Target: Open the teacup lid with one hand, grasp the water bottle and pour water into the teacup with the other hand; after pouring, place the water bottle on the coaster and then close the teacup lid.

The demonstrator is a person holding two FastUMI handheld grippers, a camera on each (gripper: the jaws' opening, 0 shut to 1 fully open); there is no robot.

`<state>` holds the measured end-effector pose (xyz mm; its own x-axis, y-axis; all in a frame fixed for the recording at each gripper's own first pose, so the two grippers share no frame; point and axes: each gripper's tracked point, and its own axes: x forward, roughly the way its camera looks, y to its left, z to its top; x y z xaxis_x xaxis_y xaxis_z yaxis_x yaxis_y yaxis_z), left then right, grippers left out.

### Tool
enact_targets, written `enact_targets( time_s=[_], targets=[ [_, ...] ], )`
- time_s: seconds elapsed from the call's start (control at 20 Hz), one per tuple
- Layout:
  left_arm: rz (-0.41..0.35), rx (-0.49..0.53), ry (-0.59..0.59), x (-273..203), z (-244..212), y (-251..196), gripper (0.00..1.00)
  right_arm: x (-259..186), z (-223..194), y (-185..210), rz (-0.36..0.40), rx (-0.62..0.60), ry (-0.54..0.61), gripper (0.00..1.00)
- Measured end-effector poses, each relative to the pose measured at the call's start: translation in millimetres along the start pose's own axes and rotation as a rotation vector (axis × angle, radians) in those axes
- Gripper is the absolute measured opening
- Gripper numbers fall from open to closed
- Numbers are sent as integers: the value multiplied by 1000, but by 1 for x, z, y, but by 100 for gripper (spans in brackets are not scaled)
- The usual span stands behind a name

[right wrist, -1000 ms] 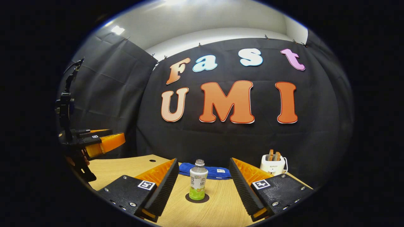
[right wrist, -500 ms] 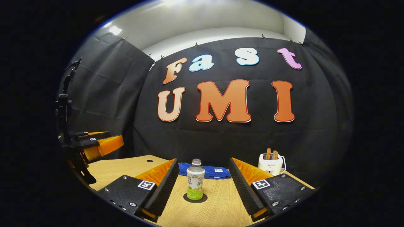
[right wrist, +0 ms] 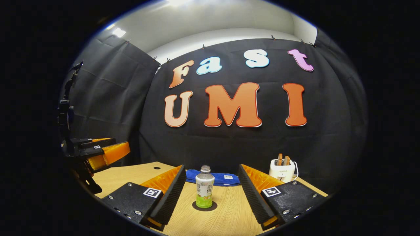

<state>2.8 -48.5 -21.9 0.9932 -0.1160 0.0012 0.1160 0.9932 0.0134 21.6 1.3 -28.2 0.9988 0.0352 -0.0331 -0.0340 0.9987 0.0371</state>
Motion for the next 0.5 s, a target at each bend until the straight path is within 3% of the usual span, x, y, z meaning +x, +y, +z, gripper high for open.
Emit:
enact_targets(
  time_s=[0.5],
  targets=[
    [9,13,-6,0,1,5,94,1,2,3,5,-1,0,95]
  ],
)
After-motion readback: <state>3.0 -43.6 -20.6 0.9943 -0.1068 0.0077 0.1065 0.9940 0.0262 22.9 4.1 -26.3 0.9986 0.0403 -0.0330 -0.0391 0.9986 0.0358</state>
